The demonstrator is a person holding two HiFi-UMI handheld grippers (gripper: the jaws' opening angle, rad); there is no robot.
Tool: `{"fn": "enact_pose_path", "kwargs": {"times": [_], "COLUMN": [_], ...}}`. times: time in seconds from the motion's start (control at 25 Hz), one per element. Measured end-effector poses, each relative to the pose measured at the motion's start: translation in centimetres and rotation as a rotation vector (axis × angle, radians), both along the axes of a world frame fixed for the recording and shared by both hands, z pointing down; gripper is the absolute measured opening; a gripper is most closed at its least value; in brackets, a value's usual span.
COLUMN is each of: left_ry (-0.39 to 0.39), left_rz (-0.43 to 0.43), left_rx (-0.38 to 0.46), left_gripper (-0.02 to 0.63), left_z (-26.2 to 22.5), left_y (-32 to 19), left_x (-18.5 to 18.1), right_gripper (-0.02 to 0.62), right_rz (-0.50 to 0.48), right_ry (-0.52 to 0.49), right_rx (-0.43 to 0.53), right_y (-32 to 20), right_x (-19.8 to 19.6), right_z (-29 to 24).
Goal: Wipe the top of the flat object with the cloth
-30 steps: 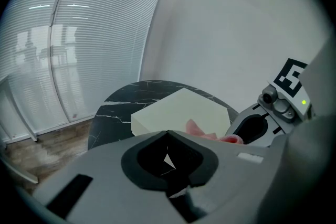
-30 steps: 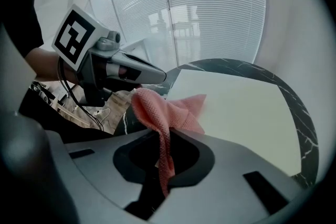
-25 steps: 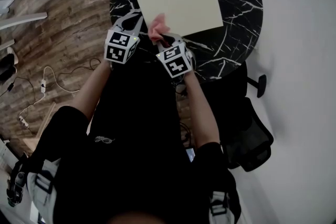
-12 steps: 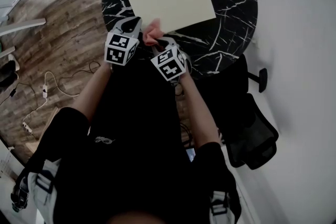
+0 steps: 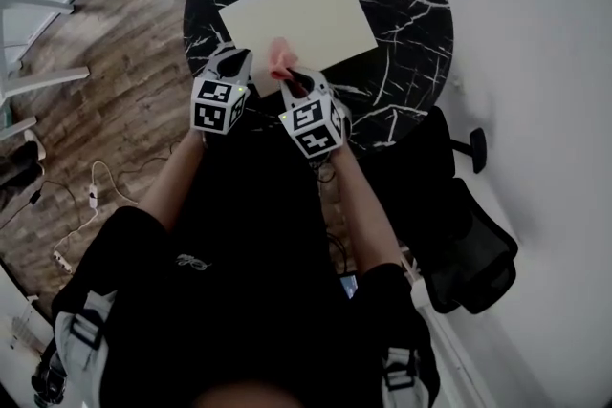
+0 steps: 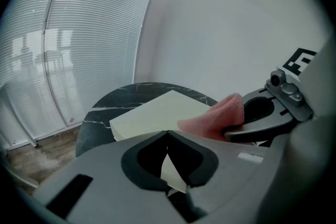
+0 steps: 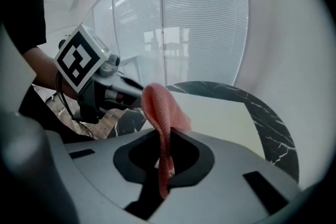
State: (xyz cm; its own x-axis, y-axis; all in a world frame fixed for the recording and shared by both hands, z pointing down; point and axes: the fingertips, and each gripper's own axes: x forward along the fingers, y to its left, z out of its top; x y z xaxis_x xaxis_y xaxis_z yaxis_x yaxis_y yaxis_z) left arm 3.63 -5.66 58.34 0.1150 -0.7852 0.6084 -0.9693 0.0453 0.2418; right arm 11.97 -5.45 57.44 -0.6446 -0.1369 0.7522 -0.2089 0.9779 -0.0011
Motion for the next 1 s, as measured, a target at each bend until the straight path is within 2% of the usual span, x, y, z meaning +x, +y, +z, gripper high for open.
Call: {"fn": "enact_pose_path", "kwargs": {"times": [0.36,0.6,0.72,1.0], "left_ry": [-0.014,-0.005,0.001,0.031], "left_rz": [0.043,0.074,0.079,0.118], "left_rx": [0.03,0.044,0.044,0.017], "left_gripper": [-0.002,-0.002,-0.002,-0.002], "left_z": [-1.7,-1.8,-1.3,0.1], "left_y": [-2.6,-4.5,-5.6,-8.0], "left_x": [-3.0,-5.7,-7.8,-10.7], "right_gripper": [0.023,0.023,0.023,0.023], "right_rz": [0.0,0.012,0.029,0.04], "right_ry": [0.008,0.056,0.107,0.294], "right_rx": [0.213,0.232,0.247,0.302], "right_y": [-5.7,-8.1,-9.5,-12.6], "right_x": [-5.2,-8.6,-9.9,-11.0], "right_z": [-4.2,-3.5,-2.6,0.7]}}
